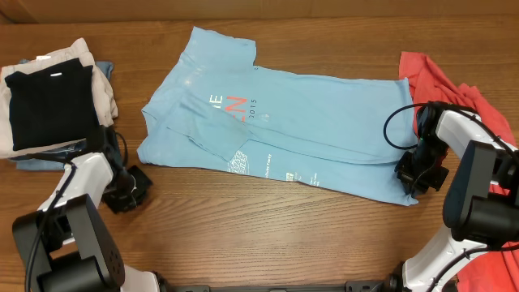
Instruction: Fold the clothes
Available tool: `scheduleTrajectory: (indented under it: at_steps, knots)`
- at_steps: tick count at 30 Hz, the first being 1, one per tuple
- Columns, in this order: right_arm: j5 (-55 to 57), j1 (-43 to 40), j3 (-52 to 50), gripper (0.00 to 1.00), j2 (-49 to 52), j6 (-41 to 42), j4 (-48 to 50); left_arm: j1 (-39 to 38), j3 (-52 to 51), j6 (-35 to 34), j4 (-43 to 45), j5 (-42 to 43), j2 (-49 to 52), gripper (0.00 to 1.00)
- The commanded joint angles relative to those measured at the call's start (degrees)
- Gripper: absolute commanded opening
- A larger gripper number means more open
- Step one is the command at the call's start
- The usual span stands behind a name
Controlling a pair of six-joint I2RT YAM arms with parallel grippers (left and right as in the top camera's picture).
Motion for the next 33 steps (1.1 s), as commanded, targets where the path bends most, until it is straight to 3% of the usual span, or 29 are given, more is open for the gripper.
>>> scheduleTrajectory:
  at_steps: [1,6,21,23,31,33]
  knots:
    - [0.1,-0.3,-0.5,0.14,1.2,0.5,1.7,0.0,-2.1,2.6,6.4,8.2,0.0,0.39]
    - [0.0,-0.3,-0.5,0.15,1.2,0.5,2.0,0.0,-2.1,5.8,11.1,13.9,-1.7,0.54]
    - [0.0,-0.3,-0.5,0.19,1.2,0.5,3.4,-0.1,-2.1,8.4,23.9,18.4,-1.7,0.55]
    - [0.0,-0.3,-0.5,0.19,1.2,0.5,3.4,-0.1,-2.1,8.4,24.0,16.8,-1.7,0.5]
    - [0.0,-0.3,-0.5,0.19,1.2,0.5,3.3,-0.1,-2.1,8.5,21.7,12.3,-1.4,0.07]
    - [0.0,-0.3,-0.5,0.19,1.2,0.5,3.4,-0.1,-2.1,8.4,20.7,11.4,-1.4,0.04]
